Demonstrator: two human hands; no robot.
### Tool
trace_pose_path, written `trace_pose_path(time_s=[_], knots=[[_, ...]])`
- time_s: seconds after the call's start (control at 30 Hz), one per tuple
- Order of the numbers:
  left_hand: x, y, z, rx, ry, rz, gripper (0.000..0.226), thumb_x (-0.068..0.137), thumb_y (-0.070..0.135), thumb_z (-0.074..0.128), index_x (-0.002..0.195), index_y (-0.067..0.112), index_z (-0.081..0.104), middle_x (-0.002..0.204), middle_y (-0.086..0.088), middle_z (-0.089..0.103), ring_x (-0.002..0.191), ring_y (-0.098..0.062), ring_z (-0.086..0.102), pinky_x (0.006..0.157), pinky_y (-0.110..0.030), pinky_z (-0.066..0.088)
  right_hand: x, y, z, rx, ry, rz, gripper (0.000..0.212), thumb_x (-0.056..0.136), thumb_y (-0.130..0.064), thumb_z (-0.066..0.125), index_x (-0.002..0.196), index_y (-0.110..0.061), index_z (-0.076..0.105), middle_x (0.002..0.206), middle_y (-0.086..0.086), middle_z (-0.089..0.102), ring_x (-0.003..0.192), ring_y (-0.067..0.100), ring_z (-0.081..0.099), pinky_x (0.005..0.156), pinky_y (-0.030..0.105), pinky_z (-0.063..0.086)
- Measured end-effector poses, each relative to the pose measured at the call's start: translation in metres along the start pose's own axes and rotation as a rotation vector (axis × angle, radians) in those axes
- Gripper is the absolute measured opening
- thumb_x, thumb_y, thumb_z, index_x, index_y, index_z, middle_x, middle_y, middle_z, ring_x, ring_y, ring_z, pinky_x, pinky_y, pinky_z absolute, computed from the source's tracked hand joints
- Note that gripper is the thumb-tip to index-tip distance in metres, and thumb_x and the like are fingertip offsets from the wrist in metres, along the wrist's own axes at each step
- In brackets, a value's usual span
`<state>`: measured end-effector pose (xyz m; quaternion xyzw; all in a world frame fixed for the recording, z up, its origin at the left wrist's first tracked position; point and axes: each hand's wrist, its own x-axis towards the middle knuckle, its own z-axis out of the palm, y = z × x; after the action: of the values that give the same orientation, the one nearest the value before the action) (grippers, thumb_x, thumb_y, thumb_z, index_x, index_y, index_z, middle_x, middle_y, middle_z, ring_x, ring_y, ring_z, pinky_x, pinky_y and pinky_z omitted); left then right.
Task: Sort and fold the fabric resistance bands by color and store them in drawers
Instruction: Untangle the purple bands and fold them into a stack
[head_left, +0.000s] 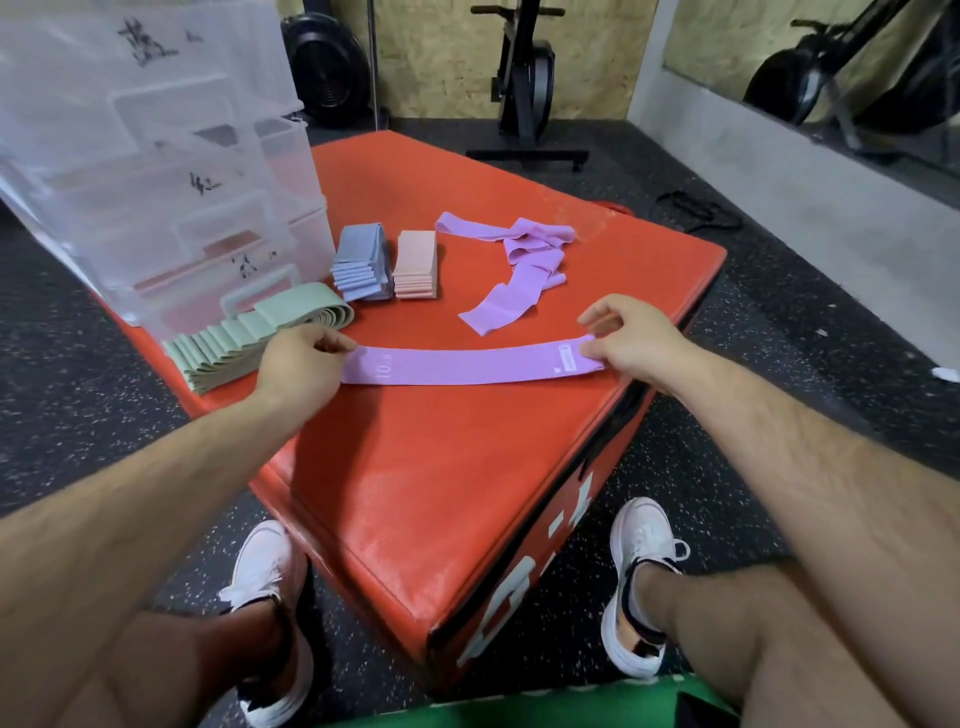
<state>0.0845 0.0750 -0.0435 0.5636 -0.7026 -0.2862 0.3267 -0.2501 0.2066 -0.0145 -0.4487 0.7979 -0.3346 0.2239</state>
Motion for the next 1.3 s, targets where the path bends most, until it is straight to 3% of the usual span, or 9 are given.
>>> trace_pose_path(time_s=[0.07, 0.17, 0.23, 0.37, 0.57, 0.7, 0.9, 1.13, 1.3], knots=[[0.002, -0.004, 0.0, 0.059, -0.028, 0.023, 0.012, 0.086, 0.008, 0.067, 0.091, 0.012, 0.076, 0.089, -0.004, 0.073, 0.079, -0.015, 0.06, 0.065, -0.021, 0.04, -0.001, 0.001, 0.002, -0.089, 0.011, -0.038, 0.019, 0.083, -0.005, 0.072, 0.096, -0.019, 0.07, 0.098, 0.0, 0.067, 0.077, 0.019, 0.064, 0.061, 0.028, 0.051], [0.001, -0.006, 0.003, 0.209, -0.046, 0.174, 0.023, 0.084, -0.003, 0.057, 0.089, 0.007, 0.077, 0.098, -0.01, 0.069, 0.097, -0.024, 0.059, 0.082, -0.022, 0.039, -0.003, 0.003, 0.009, -0.267, -0.031, -0.106, 0.014, 0.085, -0.005, 0.067, 0.084, -0.018, 0.073, 0.088, 0.001, 0.071, 0.076, 0.024, 0.068, 0.052, 0.021, 0.048], [-0.003, -0.006, 0.007, 0.293, -0.022, 0.253, 0.024, 0.083, -0.005, 0.055, 0.087, 0.006, 0.075, 0.104, -0.014, 0.06, 0.106, -0.028, 0.053, 0.089, -0.024, 0.036, -0.004, 0.001, 0.011, -0.334, -0.038, -0.138, 0.019, 0.084, -0.003, 0.063, 0.079, -0.019, 0.073, 0.084, 0.003, 0.07, 0.074, 0.025, 0.068, 0.057, 0.026, 0.051], [-0.001, -0.005, 0.005, 0.358, -0.086, 0.285, 0.024, 0.08, -0.002, 0.049, 0.087, 0.011, 0.068, 0.1, -0.013, 0.062, 0.1, -0.03, 0.057, 0.09, -0.035, 0.046, -0.005, 0.0, 0.01, -0.363, -0.042, -0.158, 0.018, 0.085, -0.005, 0.061, 0.085, -0.015, 0.076, 0.08, -0.002, 0.063, 0.079, 0.027, 0.067, 0.069, 0.034, 0.054], [0.001, 0.017, 0.013, 0.479, -0.066, 0.298, 0.018, 0.078, 0.009, 0.054, 0.086, 0.017, 0.068, 0.097, -0.012, 0.059, 0.097, -0.037, 0.055, 0.086, -0.042, 0.049, -0.001, -0.007, 0.018, -0.448, -0.024, -0.224, 0.016, 0.09, -0.023, 0.058, 0.096, -0.026, 0.072, 0.114, 0.001, 0.052, 0.111, 0.025, 0.051, 0.098, 0.035, 0.044], [0.011, 0.042, 0.042, 0.438, -0.176, 0.494, 0.019, 0.08, 0.013, 0.06, 0.097, 0.016, 0.068, 0.103, -0.009, 0.06, 0.102, -0.034, 0.057, 0.089, -0.044, 0.049, -0.001, -0.021, 0.031, -0.469, -0.052, -0.292, 0.019, 0.092, -0.024, 0.056, 0.105, -0.026, 0.07, 0.119, 0.002, 0.054, 0.117, 0.029, 0.048, 0.104, 0.04, 0.041], [0.032, 0.072, 0.094, 0.387, -0.345, 0.615, 0.028, 0.081, 0.021, 0.069, 0.108, 0.016, 0.066, 0.108, -0.008, 0.059, 0.105, -0.033, 0.056, 0.093, -0.044, 0.044, 0.002, -0.03, 0.04, -0.509, -0.057, -0.294, 0.023, 0.094, -0.026, 0.054, 0.112, -0.025, 0.067, 0.127, 0.003, 0.054, 0.119, 0.03, 0.046, 0.106, 0.044, 0.04], [0.044, 0.078, 0.113, 0.497, -0.377, 0.642, 0.017, 0.09, 0.015, 0.059, 0.104, 0.008, 0.066, 0.105, -0.014, 0.059, 0.1, -0.035, 0.054, 0.09, -0.044, 0.042, 0.008, -0.024, 0.034, -0.531, -0.059, -0.244, 0.025, 0.094, -0.025, 0.049, 0.112, -0.026, 0.066, 0.122, 0.001, 0.056, 0.119, 0.029, 0.047, 0.104, 0.042, 0.041], [0.046, 0.087, 0.106, 0.358, -0.354, 0.468, 0.019, 0.088, 0.006, 0.054, 0.089, 0.006, 0.073, 0.099, -0.01, 0.071, 0.094, -0.03, 0.063, 0.08, -0.034, 0.049, 0.004, -0.025, 0.034, -0.531, -0.078, -0.231, 0.025, 0.095, -0.025, 0.048, 0.112, -0.026, 0.065, 0.119, 0.001, 0.058, 0.119, 0.027, 0.048, 0.103, 0.041, 0.042]])
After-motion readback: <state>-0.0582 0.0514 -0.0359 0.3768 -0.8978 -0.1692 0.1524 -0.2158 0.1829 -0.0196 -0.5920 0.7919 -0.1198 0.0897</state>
